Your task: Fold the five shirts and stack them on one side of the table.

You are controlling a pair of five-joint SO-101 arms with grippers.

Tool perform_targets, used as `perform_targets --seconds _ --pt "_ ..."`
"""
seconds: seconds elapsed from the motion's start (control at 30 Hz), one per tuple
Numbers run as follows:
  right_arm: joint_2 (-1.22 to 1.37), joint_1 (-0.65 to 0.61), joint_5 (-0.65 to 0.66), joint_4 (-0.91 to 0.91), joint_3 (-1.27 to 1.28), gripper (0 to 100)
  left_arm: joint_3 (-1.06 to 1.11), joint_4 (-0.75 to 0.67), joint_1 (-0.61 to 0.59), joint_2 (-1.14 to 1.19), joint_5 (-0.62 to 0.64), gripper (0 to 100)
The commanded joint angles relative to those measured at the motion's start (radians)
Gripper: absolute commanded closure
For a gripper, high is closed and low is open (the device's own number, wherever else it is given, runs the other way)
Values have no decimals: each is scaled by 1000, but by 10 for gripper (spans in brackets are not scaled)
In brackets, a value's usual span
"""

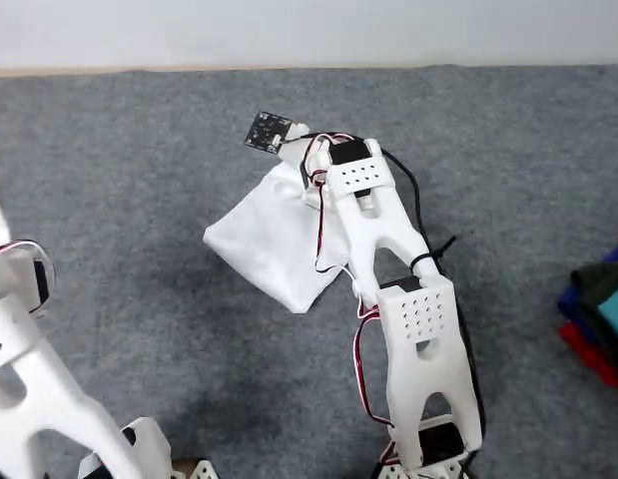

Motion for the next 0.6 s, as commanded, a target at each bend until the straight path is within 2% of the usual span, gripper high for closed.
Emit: perform_targets --seconds 0.0,0.1,0.47,0.57 --pt "-45 -5 -3 19 -46 794 5 23 -6 -29 -9 997" --pt "-70 -5 -29 19 -49 708 28 23 -6 -29 -9 997" --pt "-251 15 -37 8 -51 710 39 23 -6 -29 -9 997" --pt "-274 16 -81 7 -51 720 39 23 -6 -29 -9 997"
